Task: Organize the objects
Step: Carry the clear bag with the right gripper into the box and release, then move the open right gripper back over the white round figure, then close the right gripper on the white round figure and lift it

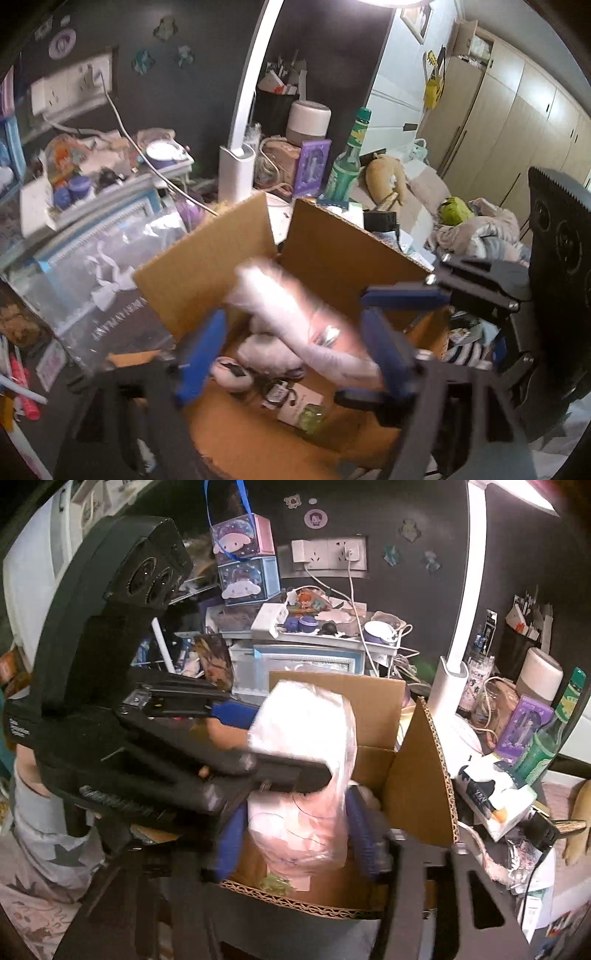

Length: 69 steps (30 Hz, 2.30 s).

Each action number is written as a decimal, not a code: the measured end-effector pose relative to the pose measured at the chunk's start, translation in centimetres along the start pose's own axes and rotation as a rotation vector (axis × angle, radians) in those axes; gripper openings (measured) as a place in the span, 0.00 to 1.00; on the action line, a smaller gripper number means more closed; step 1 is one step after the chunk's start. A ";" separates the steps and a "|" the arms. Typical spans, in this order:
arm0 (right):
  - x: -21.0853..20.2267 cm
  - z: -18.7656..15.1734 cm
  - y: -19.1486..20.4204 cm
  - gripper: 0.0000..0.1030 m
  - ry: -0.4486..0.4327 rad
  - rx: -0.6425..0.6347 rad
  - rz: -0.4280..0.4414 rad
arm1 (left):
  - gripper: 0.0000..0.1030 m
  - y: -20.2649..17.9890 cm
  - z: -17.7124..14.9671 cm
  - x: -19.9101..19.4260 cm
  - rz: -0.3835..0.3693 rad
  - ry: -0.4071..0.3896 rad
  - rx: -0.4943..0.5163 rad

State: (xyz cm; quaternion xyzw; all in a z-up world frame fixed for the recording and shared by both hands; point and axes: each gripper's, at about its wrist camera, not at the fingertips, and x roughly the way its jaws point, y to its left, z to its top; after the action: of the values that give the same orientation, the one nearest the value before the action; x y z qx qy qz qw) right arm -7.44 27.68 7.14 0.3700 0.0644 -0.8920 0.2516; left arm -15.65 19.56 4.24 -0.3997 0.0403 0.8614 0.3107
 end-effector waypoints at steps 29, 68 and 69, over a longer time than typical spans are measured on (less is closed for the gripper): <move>5.3 -1.1 18.7 0.62 -0.027 -0.235 0.371 | 0.90 11.9 -16.9 -15.6 0.317 -0.276 -0.214; 13.2 -3.2 21.3 0.17 0.013 -0.336 0.194 | 0.65 14.3 -21.4 -10.3 0.107 -0.159 -0.326; 12.4 -2.9 21.3 0.17 -0.002 -0.346 0.191 | 0.63 14.0 -21.1 -10.5 0.094 -0.167 -0.321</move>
State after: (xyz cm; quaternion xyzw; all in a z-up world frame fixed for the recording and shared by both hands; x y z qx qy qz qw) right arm -2.49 5.17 -2.04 0.3246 0.1812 -0.8401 0.3950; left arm -4.50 -3.70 -5.08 -0.3691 -0.1049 0.9005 0.2049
